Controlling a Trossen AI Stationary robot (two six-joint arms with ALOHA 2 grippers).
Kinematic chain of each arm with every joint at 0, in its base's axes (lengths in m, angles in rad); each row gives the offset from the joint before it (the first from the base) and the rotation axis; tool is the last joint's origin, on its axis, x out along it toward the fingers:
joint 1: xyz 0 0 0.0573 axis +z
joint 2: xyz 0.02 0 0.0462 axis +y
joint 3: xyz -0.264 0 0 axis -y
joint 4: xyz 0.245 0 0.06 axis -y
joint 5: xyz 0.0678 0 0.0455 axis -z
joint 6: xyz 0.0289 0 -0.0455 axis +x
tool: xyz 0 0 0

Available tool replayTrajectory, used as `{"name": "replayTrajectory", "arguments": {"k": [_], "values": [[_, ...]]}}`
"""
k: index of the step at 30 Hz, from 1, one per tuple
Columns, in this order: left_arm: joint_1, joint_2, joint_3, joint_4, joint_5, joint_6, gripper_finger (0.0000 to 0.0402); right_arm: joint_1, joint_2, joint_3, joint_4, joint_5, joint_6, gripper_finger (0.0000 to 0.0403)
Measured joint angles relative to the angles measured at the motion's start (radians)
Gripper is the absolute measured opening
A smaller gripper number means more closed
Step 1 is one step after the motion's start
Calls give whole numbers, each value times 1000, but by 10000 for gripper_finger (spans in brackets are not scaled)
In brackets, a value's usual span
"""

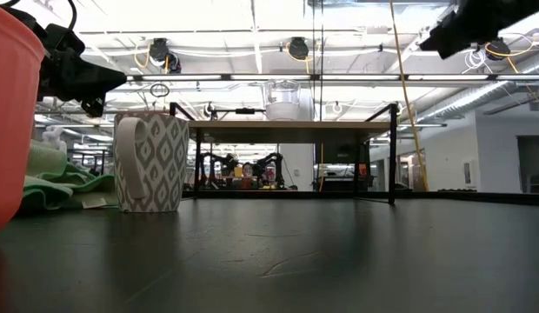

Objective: Stack small to large cups/mugs on shelf
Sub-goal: Put the transparent mug on the shelf

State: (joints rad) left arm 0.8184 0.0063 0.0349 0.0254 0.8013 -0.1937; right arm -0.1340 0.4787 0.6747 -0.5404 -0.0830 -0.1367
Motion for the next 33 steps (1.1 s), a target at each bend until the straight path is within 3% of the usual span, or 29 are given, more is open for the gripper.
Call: {"name": "replayTrajectory", "arguments": {"k": [5, 20, 33], "values": [[0, 0, 0, 0, 0, 2, 31, 22, -47, -87, 63, 0, 18, 0], [0, 0, 0, 0, 0, 3, 31, 25, -142, -95, 90, -1, 92, 0], [0, 0, 0, 0, 0, 5, 31, 25, -274, -238, 226, -1, 125, 0]]}}
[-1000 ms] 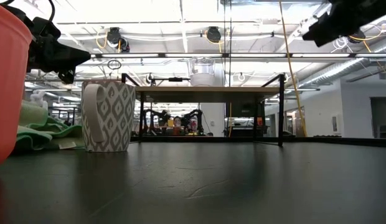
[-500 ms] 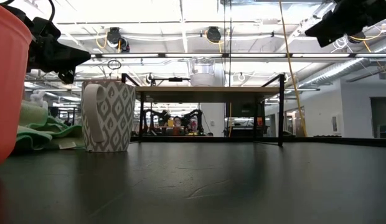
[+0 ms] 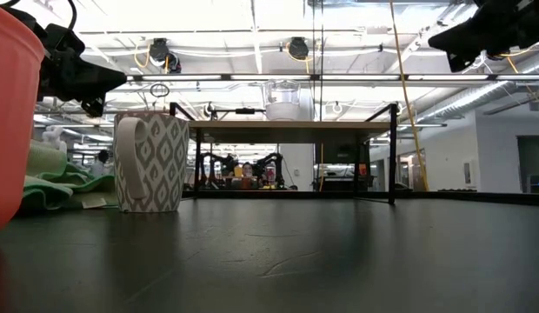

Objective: Stack small to large cups/mugs on shelf
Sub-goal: Put the transparent mug on the shelf

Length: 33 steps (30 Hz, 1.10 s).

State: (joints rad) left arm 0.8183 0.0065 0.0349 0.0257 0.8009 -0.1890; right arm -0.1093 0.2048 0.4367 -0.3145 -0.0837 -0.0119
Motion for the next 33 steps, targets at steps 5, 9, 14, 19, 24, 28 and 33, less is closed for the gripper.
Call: {"name": "replayTrajectory", "arguments": {"k": [5, 9, 14, 19, 24, 28, 33], "values": [[0, 0, 0, 2, 0, -3, 31, 0, -5, -6, 2, 0, -1, 0], [0, 0, 0, 2, 0, -13, 31, 0, -5, -6, 3, 0, -2, 0], [0, 0, 0, 50, -5, -31, 31, 0, -5, -6, 2, 0, -3, 0], [0, 0, 0, 133, -70, -96, 30, 0, -5, -6, -2, 0, -7, 0], [0, 0, 0, 192, -72, -179, 29, 0, -5, -6, -3, 0, -10, 0], [0, 1, 1, 189, -105, -197, 6, 0, -5, -6, -4, 0, -11, 0], [0, 55, 45, 195, -126, -208, 3, 0, -5, -6, -4, 0, -11, 0]]}}
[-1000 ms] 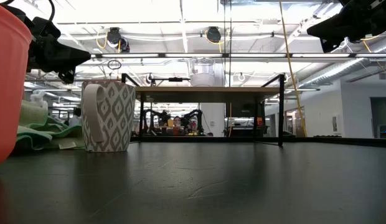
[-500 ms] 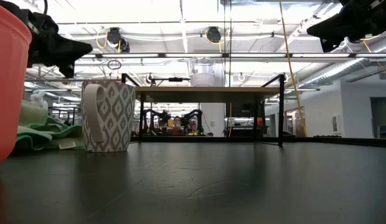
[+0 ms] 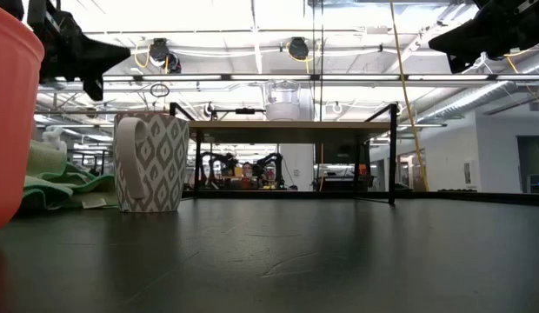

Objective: Stack small to large cups/mugs on shelf
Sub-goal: Put the transparent mug on the shelf

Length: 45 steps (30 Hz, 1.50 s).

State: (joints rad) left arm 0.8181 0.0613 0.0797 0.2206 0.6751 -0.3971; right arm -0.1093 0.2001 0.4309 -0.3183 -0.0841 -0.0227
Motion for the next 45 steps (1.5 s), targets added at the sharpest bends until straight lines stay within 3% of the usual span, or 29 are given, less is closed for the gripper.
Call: {"name": "replayTrajectory", "arguments": {"k": [17, 26, 41, 45], "values": [[-5, 445, 229, 93, -18, 112, 1, 0, 0, 0, -8, 0, 0, 0], [-66, 625, 348, 142, 3, 176, 0, 0, 0, 0, -11, 0, 2, 0], [-114, 686, 366, 144, -27, 208, 0, 0, 0, 0, -16, 0, 3, 0], [-114, 695, 366, 140, -95, 169, 0, 0, 0, 0, -16, 0, 3, 0]]}}
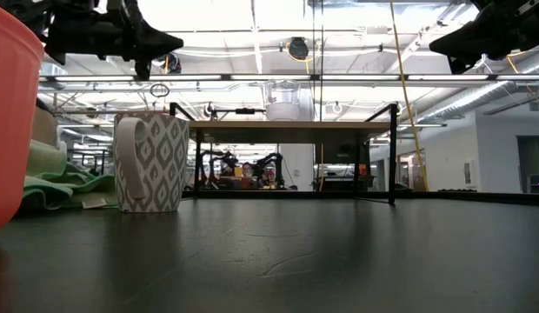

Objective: Stack small to large cups/mugs on shelf
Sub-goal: Put the transparent mug on the shelf

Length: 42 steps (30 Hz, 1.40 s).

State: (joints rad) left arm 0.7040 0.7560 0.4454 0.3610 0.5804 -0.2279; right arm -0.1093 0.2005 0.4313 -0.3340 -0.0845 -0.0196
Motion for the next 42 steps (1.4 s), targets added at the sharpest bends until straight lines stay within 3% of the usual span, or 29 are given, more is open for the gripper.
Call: {"name": "replayTrajectory", "arguments": {"k": [21, 33, 42], "values": [[-106, 267, 312, -181, -8, 177, 0, 0, 1, 0, 0, 0, 0, 0], [-153, 410, 505, -262, -8, 170, 0, 0, 1, 0, -2, 0, 5, 0], [-182, 436, 529, -266, -32, 171, 0, 0, 1, 0, -7, 0, 5, 0]]}}
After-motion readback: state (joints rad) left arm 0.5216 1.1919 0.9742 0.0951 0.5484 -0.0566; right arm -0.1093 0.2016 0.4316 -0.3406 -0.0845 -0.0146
